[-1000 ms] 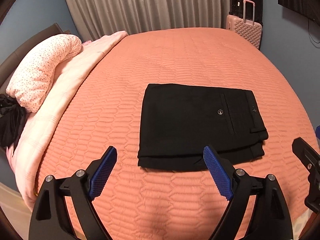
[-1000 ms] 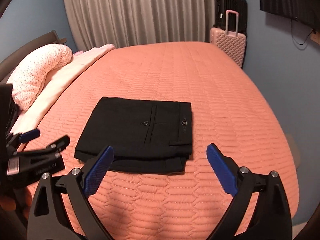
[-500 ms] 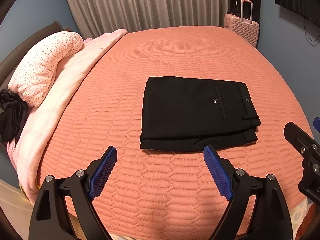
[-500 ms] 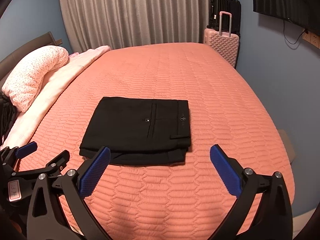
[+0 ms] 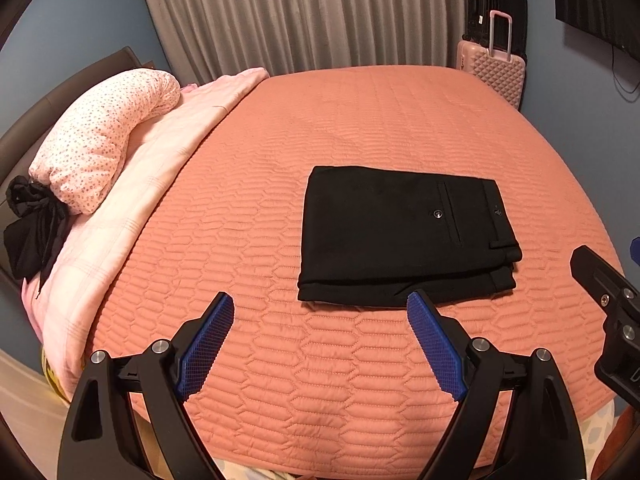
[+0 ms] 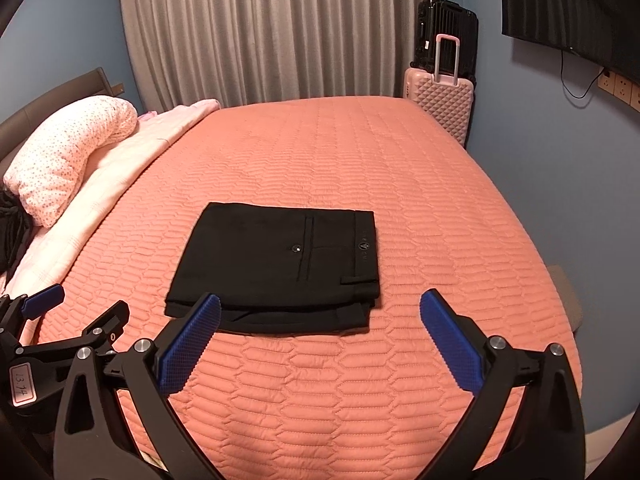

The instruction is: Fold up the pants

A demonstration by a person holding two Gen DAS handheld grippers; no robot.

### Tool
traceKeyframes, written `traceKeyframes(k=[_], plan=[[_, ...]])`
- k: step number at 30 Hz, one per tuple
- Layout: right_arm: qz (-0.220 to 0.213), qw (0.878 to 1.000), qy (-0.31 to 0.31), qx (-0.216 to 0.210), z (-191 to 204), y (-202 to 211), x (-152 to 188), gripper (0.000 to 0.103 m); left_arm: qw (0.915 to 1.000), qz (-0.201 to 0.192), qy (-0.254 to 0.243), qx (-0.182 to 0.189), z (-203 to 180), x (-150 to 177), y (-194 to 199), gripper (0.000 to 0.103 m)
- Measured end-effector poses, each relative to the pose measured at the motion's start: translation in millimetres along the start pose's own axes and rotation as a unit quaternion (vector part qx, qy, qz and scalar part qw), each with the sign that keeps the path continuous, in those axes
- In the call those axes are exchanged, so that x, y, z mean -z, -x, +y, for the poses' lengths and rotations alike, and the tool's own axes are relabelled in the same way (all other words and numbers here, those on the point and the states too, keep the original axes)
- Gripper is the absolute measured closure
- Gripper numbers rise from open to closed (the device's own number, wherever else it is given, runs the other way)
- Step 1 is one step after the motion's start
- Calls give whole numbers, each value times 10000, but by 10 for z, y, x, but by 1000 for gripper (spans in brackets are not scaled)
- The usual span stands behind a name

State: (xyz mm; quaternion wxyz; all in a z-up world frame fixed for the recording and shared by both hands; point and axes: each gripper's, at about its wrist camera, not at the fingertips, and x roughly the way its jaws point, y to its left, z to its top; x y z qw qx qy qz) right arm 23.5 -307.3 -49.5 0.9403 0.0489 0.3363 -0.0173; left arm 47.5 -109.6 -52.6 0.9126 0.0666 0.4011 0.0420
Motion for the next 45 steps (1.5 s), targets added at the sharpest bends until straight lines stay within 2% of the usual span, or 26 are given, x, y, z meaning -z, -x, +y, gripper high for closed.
traceKeyframes(k=[5,8,13,21,30,45], plan=[[-106,9999,32,-45,20,94,-17,5,9996,-166,-95,-203,-15,-5,147,17],[-174,9998,70,-16,27,139,-17,5,9994,-298,-70,-135,-10,-5,243,17],[-182,9998,92,47,32,141,44,5,9998,-194,-65,72,-36,18,219,16],[12,9999,-95,142,-45,-13,135,5,9996,24,-253,-78,-136,104,-47,16],[135,9997,-149,119,13,-149,129,5,9992,251,-298,-37,-131,112,-275,16],[146,9998,-122,99,47,-144,137,5,9988,395,-254,142,-105,142,-328,16]])
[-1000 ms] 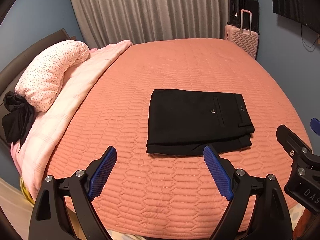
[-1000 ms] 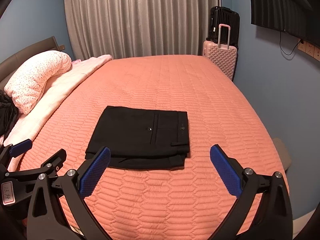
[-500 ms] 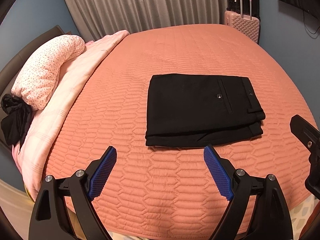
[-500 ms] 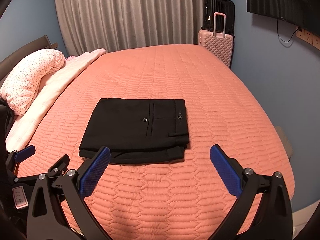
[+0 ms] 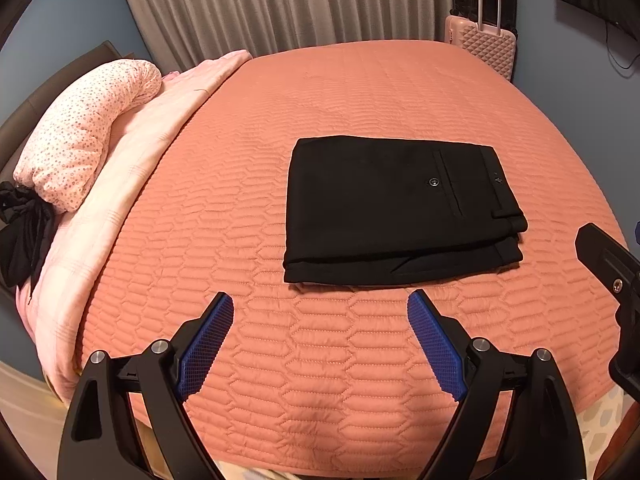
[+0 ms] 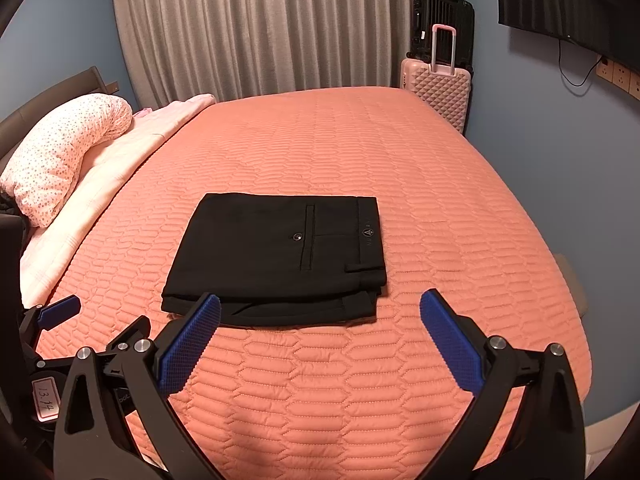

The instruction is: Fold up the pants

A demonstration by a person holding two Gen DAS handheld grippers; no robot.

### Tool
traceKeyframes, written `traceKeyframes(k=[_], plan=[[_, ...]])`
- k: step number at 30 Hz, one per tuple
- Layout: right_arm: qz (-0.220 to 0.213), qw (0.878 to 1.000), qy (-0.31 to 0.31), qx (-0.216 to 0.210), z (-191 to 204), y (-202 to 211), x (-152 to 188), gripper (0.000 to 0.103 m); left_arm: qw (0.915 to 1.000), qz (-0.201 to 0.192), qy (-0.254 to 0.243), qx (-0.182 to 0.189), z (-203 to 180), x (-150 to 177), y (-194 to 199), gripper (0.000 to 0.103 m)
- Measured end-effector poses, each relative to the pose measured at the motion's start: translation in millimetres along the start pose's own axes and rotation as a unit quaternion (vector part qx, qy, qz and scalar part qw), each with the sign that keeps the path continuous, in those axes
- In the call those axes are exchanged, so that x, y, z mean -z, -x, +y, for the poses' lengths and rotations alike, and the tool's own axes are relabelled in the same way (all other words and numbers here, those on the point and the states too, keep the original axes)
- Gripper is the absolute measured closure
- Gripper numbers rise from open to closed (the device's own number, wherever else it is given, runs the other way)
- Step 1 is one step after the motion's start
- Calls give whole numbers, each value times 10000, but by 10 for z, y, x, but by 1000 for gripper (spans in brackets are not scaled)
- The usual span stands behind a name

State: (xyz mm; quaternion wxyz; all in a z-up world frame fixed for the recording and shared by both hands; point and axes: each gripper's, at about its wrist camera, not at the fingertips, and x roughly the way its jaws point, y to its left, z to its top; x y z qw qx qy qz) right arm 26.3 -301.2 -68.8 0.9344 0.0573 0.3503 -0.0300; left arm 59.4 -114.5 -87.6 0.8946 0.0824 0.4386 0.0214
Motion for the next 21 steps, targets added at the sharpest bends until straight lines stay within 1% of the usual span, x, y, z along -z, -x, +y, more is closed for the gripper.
traceKeyframes(k=[2,6,21], plan=[[-10,10000,-9,15,-7,7,3,5,10000,-4,23,36,6,1,11,16],[-21,10000,-38,15,-19,19,3,5,10000,57,38,-17,10,-5,11,16],[-34,10000,-77,28,-29,51,9,5,10000,-32,3,-6,-3,-21,81,16]])
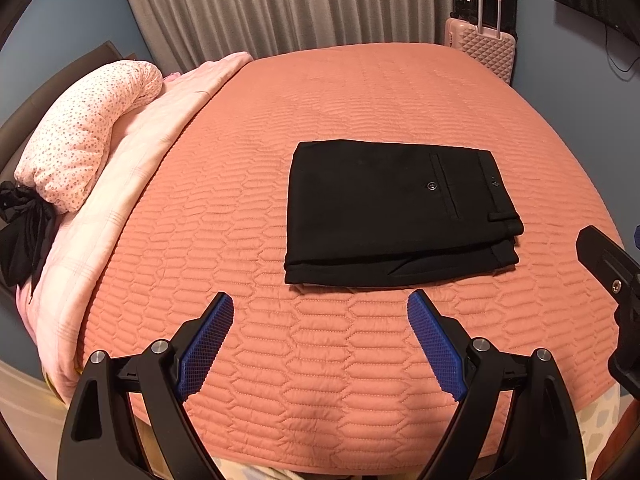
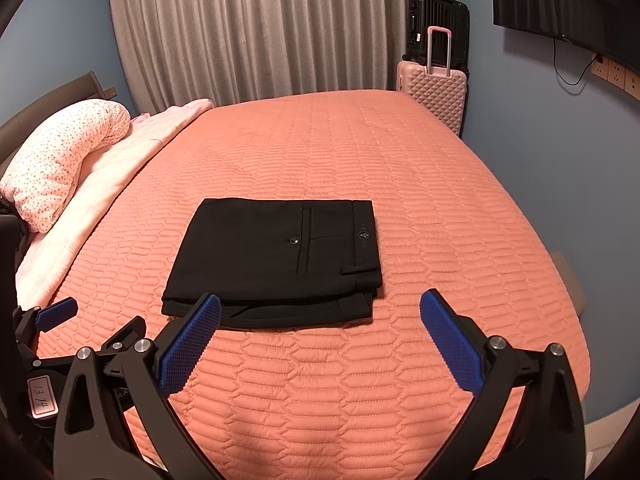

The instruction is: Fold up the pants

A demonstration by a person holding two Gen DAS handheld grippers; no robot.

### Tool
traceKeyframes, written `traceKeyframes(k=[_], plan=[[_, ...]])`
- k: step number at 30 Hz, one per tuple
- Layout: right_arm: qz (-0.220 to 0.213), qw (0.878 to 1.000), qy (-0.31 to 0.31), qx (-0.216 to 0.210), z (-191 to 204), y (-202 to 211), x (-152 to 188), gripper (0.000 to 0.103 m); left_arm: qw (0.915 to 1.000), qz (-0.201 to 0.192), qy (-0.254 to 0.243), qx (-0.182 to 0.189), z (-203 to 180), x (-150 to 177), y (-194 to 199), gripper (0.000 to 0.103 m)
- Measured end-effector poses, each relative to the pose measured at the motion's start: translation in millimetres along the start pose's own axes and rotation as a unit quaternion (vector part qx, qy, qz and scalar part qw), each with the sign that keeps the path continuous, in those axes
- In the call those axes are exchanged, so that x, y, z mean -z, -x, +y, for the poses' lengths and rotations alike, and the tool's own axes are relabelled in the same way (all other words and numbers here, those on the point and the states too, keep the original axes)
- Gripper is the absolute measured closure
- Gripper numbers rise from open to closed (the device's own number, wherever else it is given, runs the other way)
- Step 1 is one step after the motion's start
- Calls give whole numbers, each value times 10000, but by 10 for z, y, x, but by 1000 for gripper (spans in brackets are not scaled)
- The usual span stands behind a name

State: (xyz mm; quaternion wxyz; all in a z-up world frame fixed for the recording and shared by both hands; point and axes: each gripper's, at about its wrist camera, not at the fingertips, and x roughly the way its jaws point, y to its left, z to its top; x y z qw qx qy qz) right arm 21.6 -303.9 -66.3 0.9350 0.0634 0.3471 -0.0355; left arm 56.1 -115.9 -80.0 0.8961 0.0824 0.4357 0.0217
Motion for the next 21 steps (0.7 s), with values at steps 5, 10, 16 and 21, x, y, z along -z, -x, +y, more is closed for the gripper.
traceKeyframes(k=[5,10,16,21], plan=[[-10,10000,-6,-1,-1,9,-14,5,10000,-11,-37,30,-9,1,16,16],[-19,10000,-13,8,7,19,-19,5,10000,-6,-63,62,-9,-1,23,16],[-15,10000,-20,8,15,30,-21,5,9999,-5,-63,81,-16,-4,23,16],[-5,10000,-37,-2,12,29,-15,5,9999,7,-72,84,-17,-8,25,16]])
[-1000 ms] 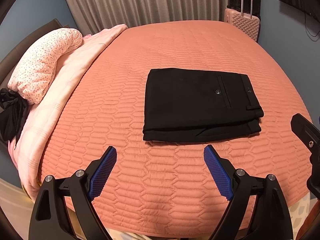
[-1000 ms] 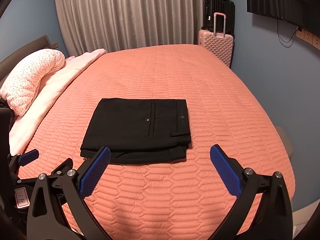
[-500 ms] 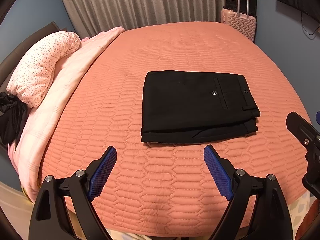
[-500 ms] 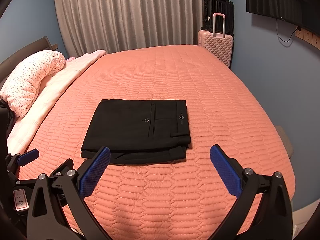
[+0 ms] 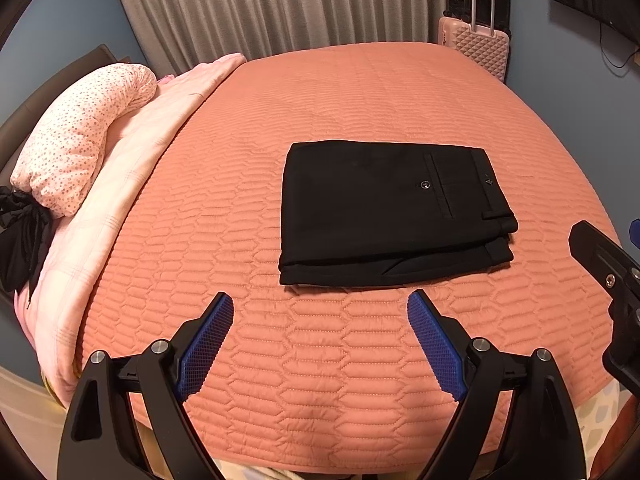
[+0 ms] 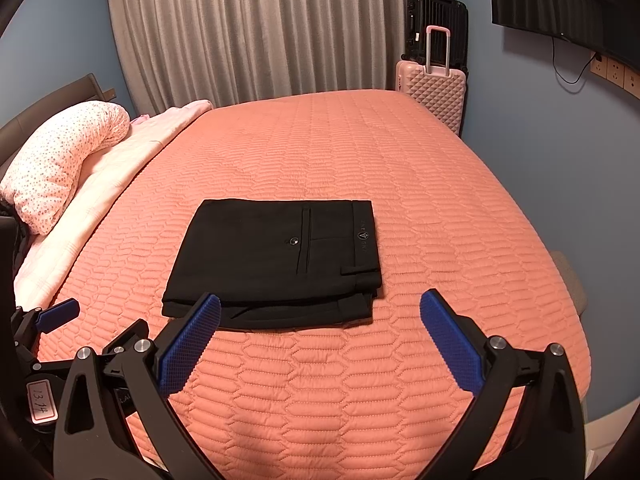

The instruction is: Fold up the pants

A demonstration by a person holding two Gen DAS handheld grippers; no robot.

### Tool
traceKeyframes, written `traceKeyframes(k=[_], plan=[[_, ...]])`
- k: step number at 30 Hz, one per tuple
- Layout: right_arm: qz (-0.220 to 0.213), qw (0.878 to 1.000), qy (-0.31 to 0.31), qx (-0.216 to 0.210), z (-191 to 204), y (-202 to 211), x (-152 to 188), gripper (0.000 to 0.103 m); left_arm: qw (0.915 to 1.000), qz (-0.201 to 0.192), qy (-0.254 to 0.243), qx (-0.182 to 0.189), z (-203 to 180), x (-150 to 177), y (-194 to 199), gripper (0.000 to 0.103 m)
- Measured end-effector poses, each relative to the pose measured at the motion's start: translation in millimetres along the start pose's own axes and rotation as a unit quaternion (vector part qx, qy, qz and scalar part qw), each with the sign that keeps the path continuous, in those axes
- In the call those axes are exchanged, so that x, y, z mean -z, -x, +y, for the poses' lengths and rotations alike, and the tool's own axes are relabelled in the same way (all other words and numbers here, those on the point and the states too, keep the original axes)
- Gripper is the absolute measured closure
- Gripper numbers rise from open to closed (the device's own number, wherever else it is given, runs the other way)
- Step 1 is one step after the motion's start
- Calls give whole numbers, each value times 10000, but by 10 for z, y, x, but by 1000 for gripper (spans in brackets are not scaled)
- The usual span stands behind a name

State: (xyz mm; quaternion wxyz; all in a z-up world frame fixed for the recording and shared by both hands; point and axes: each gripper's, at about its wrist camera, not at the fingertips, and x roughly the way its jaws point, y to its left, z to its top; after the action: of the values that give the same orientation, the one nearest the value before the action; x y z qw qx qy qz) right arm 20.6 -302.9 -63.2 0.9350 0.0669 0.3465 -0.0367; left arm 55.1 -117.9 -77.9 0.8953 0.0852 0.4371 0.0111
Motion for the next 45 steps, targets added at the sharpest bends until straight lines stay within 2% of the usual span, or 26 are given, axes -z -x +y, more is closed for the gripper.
traceKeyframes(k=[45], plan=[[-16,10000,-23,-15,-39,1,-21,5,10000,19,-46,46,-17,17,-16,16]])
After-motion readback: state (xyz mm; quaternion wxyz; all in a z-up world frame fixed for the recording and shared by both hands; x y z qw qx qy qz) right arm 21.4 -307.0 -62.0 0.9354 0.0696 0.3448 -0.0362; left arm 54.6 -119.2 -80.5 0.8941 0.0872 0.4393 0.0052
